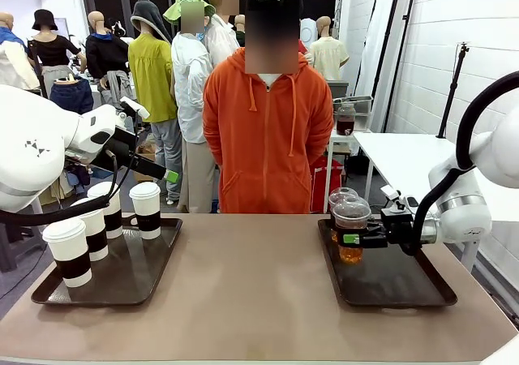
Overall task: Distribute the coffee onto the tray.
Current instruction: Pick up another iced Americano from the middle of the table and place it on the right Handle tray.
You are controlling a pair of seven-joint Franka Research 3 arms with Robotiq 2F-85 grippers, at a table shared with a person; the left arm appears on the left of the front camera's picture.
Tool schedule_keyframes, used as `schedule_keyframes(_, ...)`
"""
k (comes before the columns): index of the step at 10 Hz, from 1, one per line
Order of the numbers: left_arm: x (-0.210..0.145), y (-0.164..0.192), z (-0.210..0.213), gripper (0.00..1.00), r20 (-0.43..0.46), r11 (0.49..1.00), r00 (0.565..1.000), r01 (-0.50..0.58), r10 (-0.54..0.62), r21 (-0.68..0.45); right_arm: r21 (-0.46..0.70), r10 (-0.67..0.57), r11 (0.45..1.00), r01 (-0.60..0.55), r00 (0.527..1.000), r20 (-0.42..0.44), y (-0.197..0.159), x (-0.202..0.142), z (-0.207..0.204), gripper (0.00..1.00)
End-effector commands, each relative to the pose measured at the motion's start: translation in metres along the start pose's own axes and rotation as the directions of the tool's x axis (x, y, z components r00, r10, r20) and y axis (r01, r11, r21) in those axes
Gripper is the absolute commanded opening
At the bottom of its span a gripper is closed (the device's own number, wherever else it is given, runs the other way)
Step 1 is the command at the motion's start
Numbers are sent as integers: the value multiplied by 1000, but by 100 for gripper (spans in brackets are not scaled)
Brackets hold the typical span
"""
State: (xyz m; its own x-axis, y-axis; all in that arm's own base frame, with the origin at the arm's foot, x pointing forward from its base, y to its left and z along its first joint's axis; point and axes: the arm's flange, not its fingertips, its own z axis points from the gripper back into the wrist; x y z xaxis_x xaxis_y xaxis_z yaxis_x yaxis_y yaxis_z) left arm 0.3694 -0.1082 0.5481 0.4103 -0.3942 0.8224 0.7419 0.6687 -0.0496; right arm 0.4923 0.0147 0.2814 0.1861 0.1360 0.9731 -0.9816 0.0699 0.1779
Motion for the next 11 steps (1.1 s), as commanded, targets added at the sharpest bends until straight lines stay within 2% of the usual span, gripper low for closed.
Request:
schedule_keyframes(1, -1, 1, 0, 100, -3, 1000, 1000, -4, 4, -2, 33, 26, 999, -28, 999, 48, -8, -7, 4, 63)
schedule_keyframes(7, -1, 1, 0, 100, -3, 1000, 1000, -4, 4, -2, 31, 13, 999, -16, 996, 83, -18, -40, 2, 63)
schedule_keyframes(11, -1, 1, 0, 100, -3, 1000, 1000, -4, 4, -2, 31, -31, 999, 29, 996, 78, -23, -46, 2, 63)
